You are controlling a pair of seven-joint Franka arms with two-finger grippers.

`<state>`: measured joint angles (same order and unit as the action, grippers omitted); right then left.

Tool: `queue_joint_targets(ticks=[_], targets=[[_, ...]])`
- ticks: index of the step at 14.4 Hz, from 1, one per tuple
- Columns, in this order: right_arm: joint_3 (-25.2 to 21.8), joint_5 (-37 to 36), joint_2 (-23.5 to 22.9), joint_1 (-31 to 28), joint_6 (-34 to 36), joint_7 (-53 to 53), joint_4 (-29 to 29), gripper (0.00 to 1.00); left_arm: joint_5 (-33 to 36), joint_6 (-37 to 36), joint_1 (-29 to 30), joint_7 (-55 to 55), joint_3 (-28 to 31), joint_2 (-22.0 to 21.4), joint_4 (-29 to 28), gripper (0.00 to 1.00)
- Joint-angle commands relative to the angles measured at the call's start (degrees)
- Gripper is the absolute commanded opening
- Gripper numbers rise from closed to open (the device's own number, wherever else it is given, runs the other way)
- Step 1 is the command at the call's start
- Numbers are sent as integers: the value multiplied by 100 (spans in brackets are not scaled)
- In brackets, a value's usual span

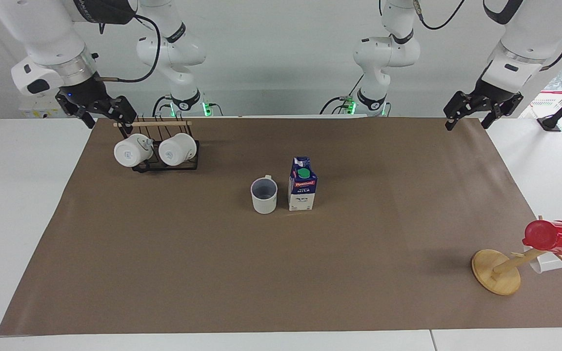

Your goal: Place cup and milk on table

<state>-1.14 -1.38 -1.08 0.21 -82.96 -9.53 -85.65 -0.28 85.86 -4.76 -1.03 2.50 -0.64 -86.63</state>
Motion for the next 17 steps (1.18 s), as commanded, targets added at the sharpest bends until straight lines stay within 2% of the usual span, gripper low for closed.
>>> queue_joint_targets(ticks=[1,4,12,17], targets=[[79,-55,81,-65,35,101,-74,100,-166,-298,177,200,-13,64,217,100],[88,-46,81,-65,35,74,-74,100,-174,-386,397,270,-22,99,330,100],[88,-37,90,-65,-80,136,-136,100,-227,-193,327,270,-110,-6,261,100],[88,-37,90,-65,-80,145,-136,100,-218,-237,362,244,-101,-217,-100,100]])
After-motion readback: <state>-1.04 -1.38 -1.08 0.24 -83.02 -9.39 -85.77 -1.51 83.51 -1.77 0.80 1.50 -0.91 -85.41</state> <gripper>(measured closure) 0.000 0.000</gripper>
